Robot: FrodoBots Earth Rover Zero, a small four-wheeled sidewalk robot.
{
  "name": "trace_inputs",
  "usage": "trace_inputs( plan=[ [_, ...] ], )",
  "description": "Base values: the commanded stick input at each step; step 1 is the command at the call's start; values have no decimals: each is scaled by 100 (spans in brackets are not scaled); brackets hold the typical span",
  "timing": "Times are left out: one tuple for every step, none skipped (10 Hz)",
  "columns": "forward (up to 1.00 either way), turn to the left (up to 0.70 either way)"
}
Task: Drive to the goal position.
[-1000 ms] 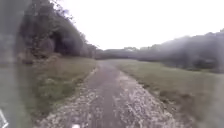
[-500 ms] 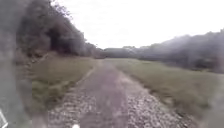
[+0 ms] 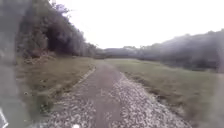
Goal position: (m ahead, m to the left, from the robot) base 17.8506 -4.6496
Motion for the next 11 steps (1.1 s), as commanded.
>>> trace_inputs(
  plan=[
    [100,0],
    [100,0],
    [100,0],
    [100,0],
    [100,0],
    [100,0],
    [100,0],
    [100,0],
    [100,2],
    [100,7],
    [100,12]
  ],
)
